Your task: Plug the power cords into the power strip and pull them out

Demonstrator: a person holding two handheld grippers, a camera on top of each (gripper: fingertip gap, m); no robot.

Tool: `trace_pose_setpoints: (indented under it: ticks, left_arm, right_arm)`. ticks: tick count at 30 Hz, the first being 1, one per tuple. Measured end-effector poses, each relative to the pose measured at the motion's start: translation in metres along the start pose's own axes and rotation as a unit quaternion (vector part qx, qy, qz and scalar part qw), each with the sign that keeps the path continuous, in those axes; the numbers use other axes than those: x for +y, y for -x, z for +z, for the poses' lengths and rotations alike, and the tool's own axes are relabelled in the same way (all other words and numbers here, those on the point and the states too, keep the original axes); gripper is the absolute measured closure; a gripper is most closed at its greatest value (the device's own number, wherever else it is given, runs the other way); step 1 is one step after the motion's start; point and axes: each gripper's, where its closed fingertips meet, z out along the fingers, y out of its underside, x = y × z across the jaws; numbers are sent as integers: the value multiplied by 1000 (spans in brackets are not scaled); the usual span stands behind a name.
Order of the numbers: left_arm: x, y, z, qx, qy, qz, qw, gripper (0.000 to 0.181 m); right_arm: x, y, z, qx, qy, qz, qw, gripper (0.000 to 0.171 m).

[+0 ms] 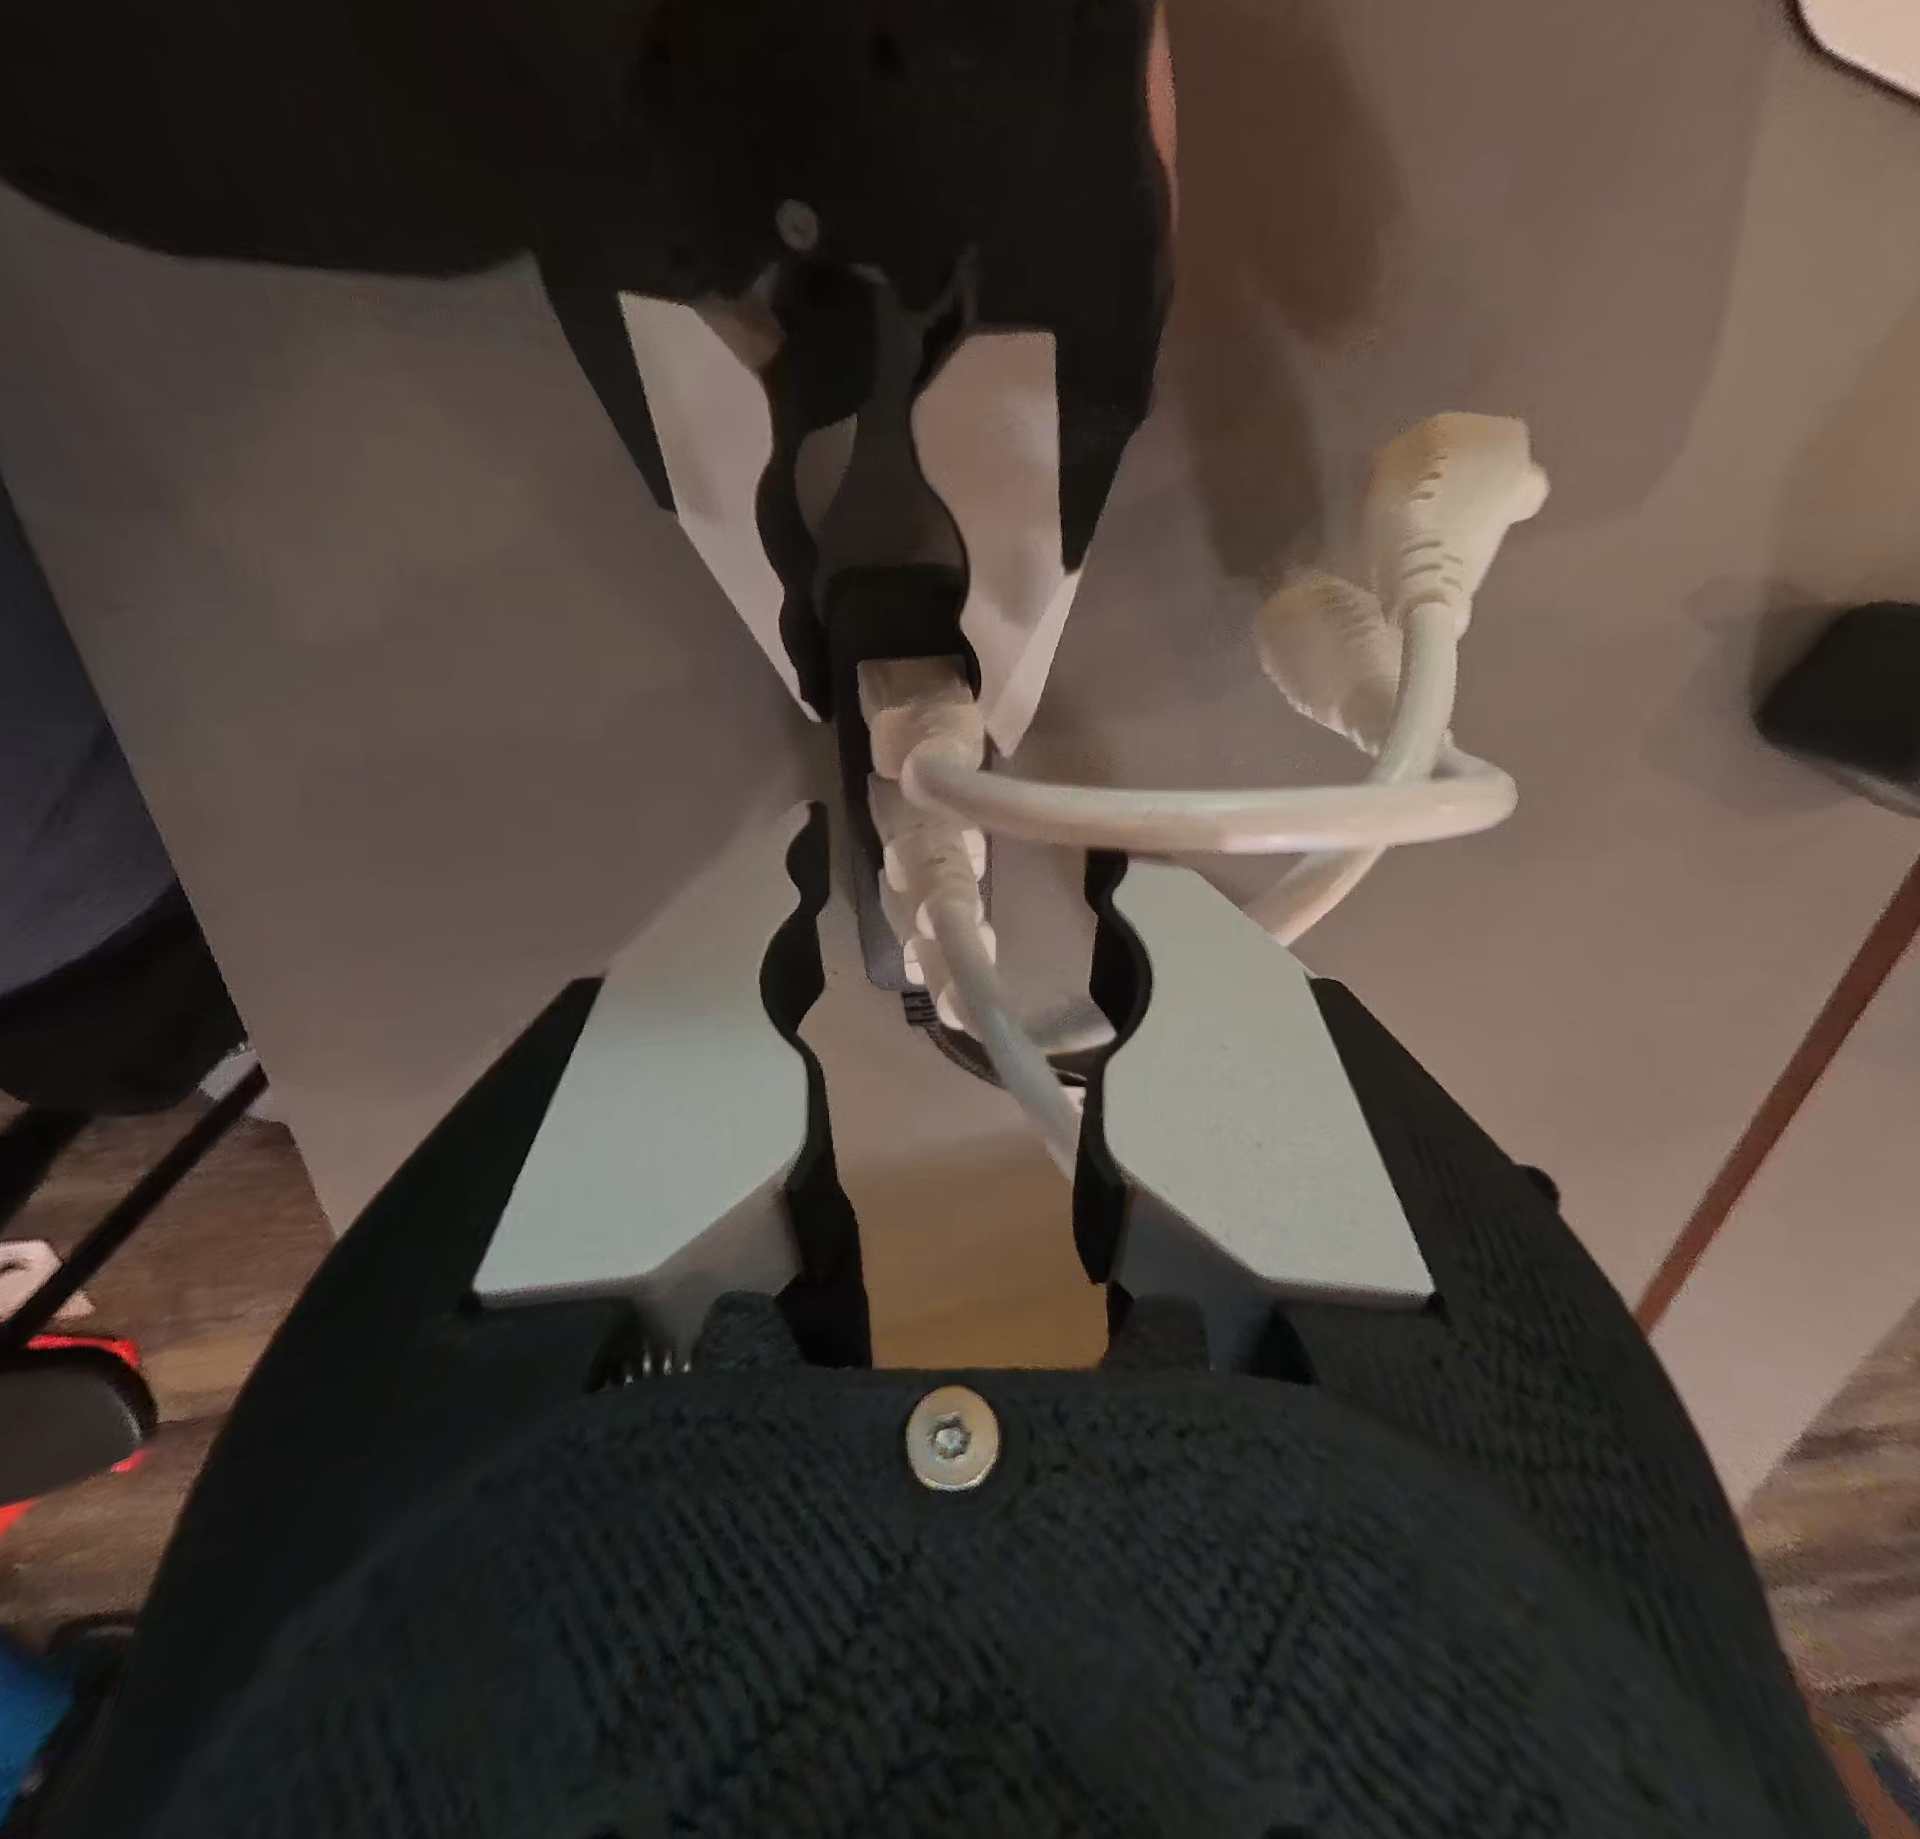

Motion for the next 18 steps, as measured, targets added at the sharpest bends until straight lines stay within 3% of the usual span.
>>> trace_pose_setpoints:
  ticks: [1,5,12,18]
  left_arm:
    - [-1,0,0,-6,-5,13,1000,137]
    - [-2,0,-1,-13,-8,25,1000,137]
    - [-3,0,-1,-8,-10,19,1000,137]
    - [0,1,1,7,-1,-9,1000,139]
  right_arm:
    - [1,0,2,0,1,9,1000,121]
    - [-4,1,2,12,-20,10,1000,121]
    - [-11,-1,1,26,-76,23,997,139]
    - [-15,0,3,86,-112,-37,989,145]
